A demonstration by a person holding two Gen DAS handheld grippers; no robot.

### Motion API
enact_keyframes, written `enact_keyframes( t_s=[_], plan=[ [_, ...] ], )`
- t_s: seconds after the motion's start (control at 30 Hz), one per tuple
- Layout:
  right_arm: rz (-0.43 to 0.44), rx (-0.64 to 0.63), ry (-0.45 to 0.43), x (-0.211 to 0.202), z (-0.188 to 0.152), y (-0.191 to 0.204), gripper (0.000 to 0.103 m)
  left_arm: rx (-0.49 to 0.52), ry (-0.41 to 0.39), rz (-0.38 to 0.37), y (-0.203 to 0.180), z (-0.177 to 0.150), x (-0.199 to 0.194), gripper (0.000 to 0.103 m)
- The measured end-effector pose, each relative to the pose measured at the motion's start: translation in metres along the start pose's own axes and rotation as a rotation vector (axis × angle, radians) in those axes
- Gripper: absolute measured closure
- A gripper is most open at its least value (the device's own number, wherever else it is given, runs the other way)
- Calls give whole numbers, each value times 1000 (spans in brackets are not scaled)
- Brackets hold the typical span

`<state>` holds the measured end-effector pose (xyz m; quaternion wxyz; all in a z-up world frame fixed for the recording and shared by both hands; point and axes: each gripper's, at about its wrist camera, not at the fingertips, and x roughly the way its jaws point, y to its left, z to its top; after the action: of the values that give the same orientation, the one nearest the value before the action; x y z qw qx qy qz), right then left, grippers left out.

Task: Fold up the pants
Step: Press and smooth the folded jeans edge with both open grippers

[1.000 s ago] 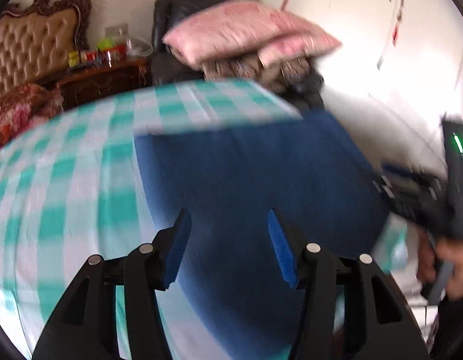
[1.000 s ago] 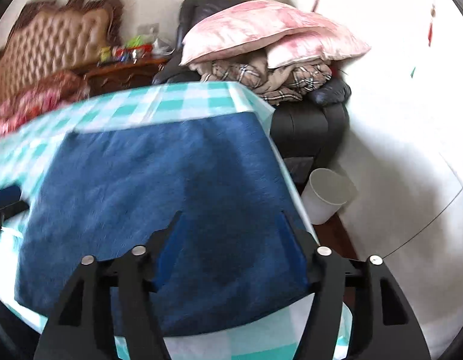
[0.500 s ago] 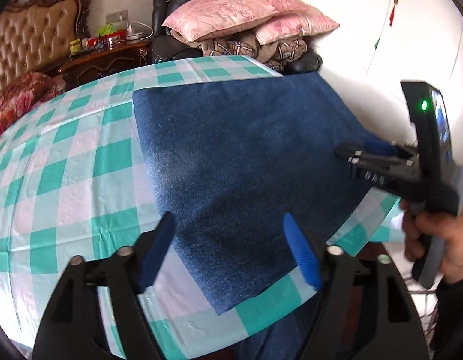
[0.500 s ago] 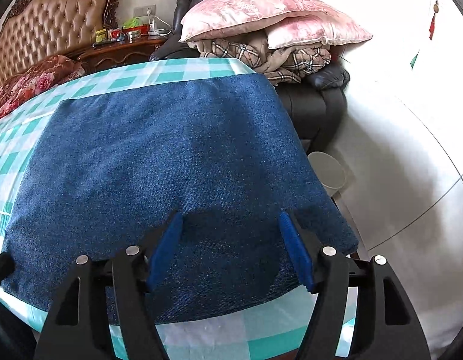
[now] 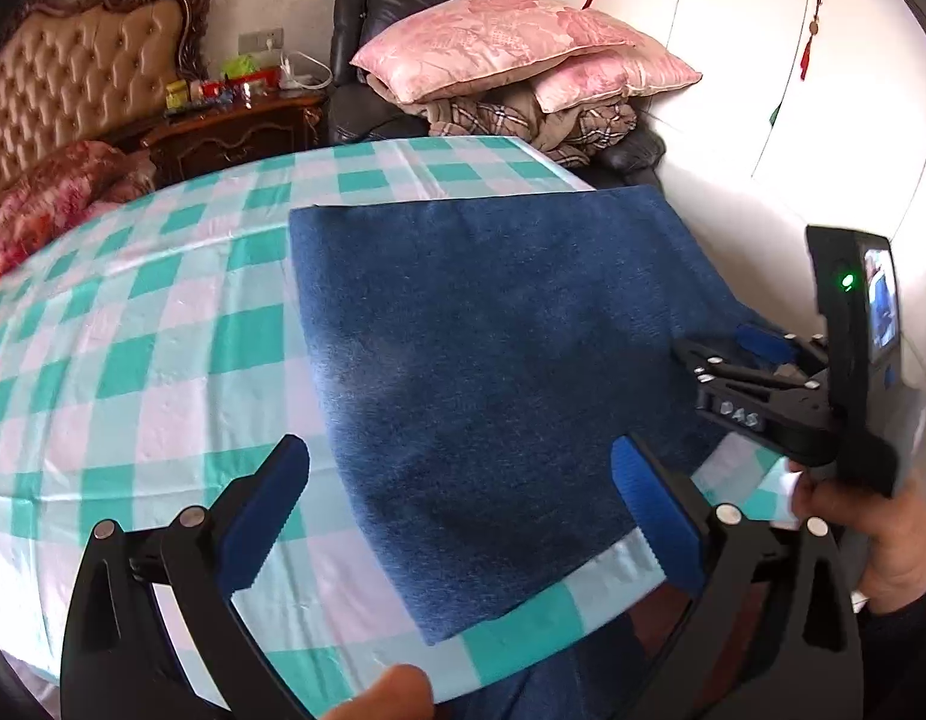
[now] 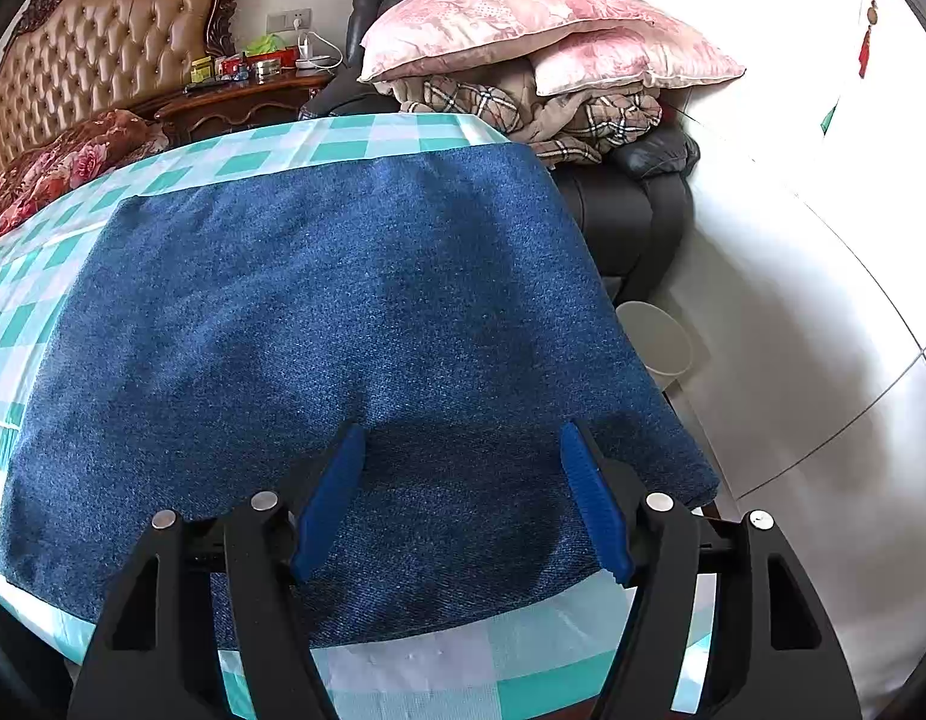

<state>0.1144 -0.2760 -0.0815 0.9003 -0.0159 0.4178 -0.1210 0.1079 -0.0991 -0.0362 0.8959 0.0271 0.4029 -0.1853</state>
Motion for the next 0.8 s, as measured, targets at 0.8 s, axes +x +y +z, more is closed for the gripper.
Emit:
enact_keyframes(
  t_s=[0.8],
  plan=[
    [18,38,29,-10,5,-12,29,2,-29,111,1,6,-21,2]
  ],
)
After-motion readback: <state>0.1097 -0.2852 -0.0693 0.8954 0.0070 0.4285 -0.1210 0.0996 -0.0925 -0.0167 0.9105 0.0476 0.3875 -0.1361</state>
